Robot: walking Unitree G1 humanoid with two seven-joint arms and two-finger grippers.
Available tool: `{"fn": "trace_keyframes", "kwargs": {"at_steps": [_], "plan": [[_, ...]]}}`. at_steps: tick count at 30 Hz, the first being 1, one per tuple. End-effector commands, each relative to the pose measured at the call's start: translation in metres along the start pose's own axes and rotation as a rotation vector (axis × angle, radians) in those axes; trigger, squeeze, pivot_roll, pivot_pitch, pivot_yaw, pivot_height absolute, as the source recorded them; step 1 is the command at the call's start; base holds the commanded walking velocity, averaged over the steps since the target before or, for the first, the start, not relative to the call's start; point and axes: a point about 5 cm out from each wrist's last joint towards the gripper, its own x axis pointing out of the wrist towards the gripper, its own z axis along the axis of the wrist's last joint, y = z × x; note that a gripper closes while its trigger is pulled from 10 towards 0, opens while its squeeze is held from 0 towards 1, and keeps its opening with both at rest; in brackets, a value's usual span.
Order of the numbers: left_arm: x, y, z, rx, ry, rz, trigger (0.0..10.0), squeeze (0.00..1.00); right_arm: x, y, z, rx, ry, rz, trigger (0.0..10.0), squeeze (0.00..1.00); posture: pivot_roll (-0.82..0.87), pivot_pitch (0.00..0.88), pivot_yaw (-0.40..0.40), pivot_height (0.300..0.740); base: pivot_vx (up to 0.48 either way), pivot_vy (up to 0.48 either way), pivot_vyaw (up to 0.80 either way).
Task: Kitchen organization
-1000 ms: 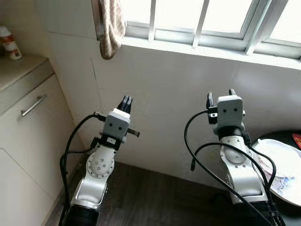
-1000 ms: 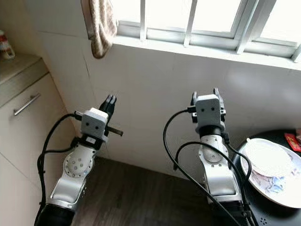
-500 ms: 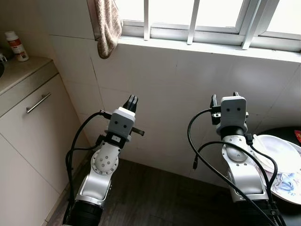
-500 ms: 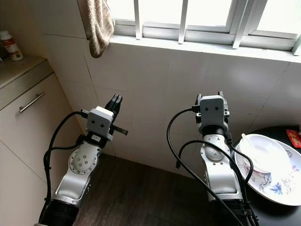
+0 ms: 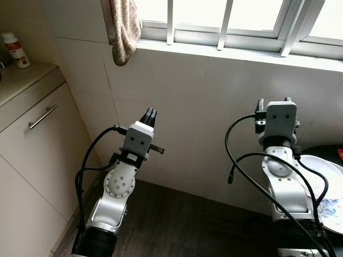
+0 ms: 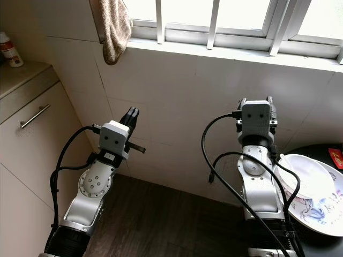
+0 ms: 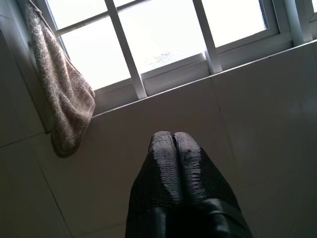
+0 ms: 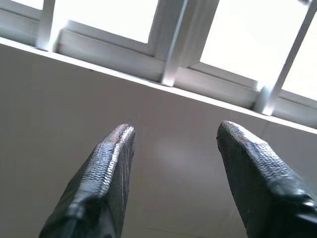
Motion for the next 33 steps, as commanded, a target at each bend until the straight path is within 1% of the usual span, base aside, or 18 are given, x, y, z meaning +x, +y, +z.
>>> {"fn": "trace_keyframes", "kwargs": {"at_steps": [1,3,4,6,7,9,10,14,15,16,17,18,20,25,27,29,31,33], "plan": [[0.001,0.0,0.0,-0.001,-0.003,0.0,10.0,0.0,0.005,-0.008,0.002,-0.009,-0.017,-0.038,10.0,0.0,-0.08,0.0,-0.039,0.74,0.0,0.0,0.0],[0.0,0.001,-0.001,0.001,-0.001,0.0,10.0,0.0,0.014,-0.03,0.001,-0.029,-0.017,-0.112,10.0,0.0,-0.09,0.0,-0.036,0.74,0.0,0.0,0.0],[0.0,0.001,-0.001,0.001,-0.001,0.0,10.0,0.0,0.014,-0.03,0.001,-0.029,-0.017,-0.112,10.0,0.0,-0.09,0.0,-0.036,0.74,0.0,0.0,0.0],[0.0,0.0,-0.001,0.002,-0.001,-0.001,10.0,0.0,0.018,-0.052,-0.003,-0.035,-0.001,-0.194,10.0,0.0,-0.08,0.0,-0.037,0.74,0.0,0.0,0.0],[0.0,0.0,-0.001,0.002,-0.001,-0.003,10.0,0.0,0.017,-0.058,-0.005,-0.032,0.011,-0.216,10.0,0.0,-0.08,0.0,-0.036,0.74,0.0,0.0,0.0],[0.0,-0.001,-0.001,0.002,-0.001,-0.004,10.0,0.0,0.016,-0.061,-0.008,-0.027,0.021,-0.232,10.0,0.0,-0.08,0.0,-0.036,0.74,0.0,0.0,0.0],[0.0,-0.001,-0.001,0.002,-0.001,-0.004,10.0,0.0,0.016,-0.061,-0.008,-0.027,0.021,-0.232,10.0,0.0,-0.08,0.0,-0.036,0.74,0.0,0.0,0.0],[-0.001,-0.002,-0.001,0.004,0.001,-0.012,10.0,0.0,0.008,-0.036,-0.013,0.0,0.042,-0.127,10.0,0.0,-0.07,0.0,-0.035,0.74,0.0,0.0,0.0],[-0.001,-0.002,-0.002,0.005,0.002,-0.013,10.0,0.0,0.007,-0.032,-0.014,0.005,0.047,-0.106,10.0,0.0,-0.07,0.0,-0.035,0.74,0.0,0.0,0.0],[-0.001,-0.002,-0.002,0.005,0.002,-0.013,10.0,0.0,0.007,-0.032,-0.014,0.005,0.047,-0.106,10.0,0.0,-0.07,0.0,-0.035,0.74,0.0,0.0,0.0],[-0.001,-0.001,-0.002,0.005,0.004,-0.016,10.0,0.0,0.0,-0.008,-0.018,0.021,0.069,0.03,10.0,0.0,-0.08,0.0,-0.03,0.74,0.0,0.0,0.0],[-0.001,-0.001,-0.002,0.005,0.004,-0.016,10.0,0.0,0.0,-0.008,-0.018,0.021,0.069,0.03,10.0,0.0,-0.08,0.0,-0.03,0.74,0.0,0.0,0.0],[0.001,-0.002,-0.003,0.003,0.006,-0.025,10.0,0.0,-0.006,0.011,-0.02,0.033,0.084,0.136,10.0,0.0,-0.09,0.0,-0.023,0.74,0.0,0.0,0.0],[0.004,-0.006,-0.002,-0.006,0.004,-0.045,10.0,0.0,-0.008,0.011,-0.017,0.036,0.081,0.147,10.0,0.0,-0.1,0.0,-0.009,0.74,0.0,0.0,0.0],[0.005,-0.009,-0.003,-0.015,0.009,-0.06,10.0,0.0,-0.009,0.002,-0.02,0.013,0.095,0.125,10.0,0.0,-0.13,0.0,0.018,0.74,0.0,0.0,0.0],[0.005,-0.009,-0.003,-0.015,0.009,-0.06,10.0,0.0,-0.009,0.002,-0.02,0.013,0.095,0.125,10.0,0.0,-0.13,0.0,0.018,0.74,0.0,0.0,0.0],[0.007,-0.012,-0.004,-0.023,0.011,-0.078,10.0,0.0,-0.01,-0.009,-0.023,-0.009,0.112,0.081,10.0,0.0,-0.16,0.0,0.039,0.74,0.0,0.0,0.0],[0.011,-0.014,-0.004,-0.031,0.008,-0.088,10.0,0.0,-0.011,-0.017,-0.025,-0.025,0.119,0.043,10.0,0.0,-0.16,0.0,0.042,0.74,0.0,0.0,0.0]]}}
